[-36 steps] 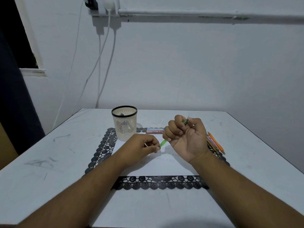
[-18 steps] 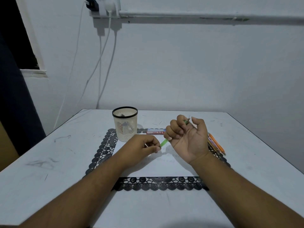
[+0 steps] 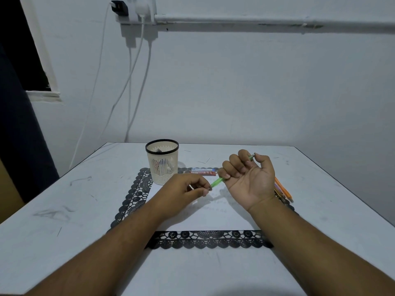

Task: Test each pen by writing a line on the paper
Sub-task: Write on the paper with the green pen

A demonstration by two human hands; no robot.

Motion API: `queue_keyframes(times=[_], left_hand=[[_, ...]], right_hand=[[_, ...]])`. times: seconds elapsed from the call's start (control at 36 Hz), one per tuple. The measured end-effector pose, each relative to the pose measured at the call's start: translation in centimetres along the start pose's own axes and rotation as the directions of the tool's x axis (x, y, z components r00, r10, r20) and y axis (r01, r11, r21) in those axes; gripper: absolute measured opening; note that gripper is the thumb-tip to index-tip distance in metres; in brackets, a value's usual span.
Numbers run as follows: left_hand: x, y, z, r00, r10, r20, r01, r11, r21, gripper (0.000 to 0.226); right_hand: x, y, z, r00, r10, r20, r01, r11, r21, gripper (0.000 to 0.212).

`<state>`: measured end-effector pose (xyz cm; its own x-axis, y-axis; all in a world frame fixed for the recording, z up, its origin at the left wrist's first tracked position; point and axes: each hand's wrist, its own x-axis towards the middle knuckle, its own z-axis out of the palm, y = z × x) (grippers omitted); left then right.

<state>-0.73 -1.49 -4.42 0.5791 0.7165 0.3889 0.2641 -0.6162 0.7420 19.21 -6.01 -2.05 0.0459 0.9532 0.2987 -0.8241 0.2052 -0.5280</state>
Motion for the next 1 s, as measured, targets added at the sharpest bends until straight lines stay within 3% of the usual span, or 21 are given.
queue_keyframes(times=[0.53, 0.83, 1.0], left_hand=[[0.09, -0.17, 0.06, 1.0, 0.008, 0.004, -0.008, 0.999, 0.035, 0.01], [0.09, -0.19, -0.1, 0.996, 0.023, -0.088, -0.017, 0.997, 0.069, 0.008], [0.0, -0.07, -0.09, 0.997, -0.002, -0.074, 0.004, 1.0, 0.019, 0.007]], right_hand=[[-0.11, 0.05, 0.09, 1.0, 0.02, 0.005, -0.02, 1.0, -0.002, 0.026], [0.24, 0.0, -0.09, 1.0, 0.016, 0.023, -0.017, 0.999, 0.038, 0.034], [0.08, 0.03, 0.07, 1.0, 0.007, 0.006, -0.007, 1.0, 0.017, 0.03]])
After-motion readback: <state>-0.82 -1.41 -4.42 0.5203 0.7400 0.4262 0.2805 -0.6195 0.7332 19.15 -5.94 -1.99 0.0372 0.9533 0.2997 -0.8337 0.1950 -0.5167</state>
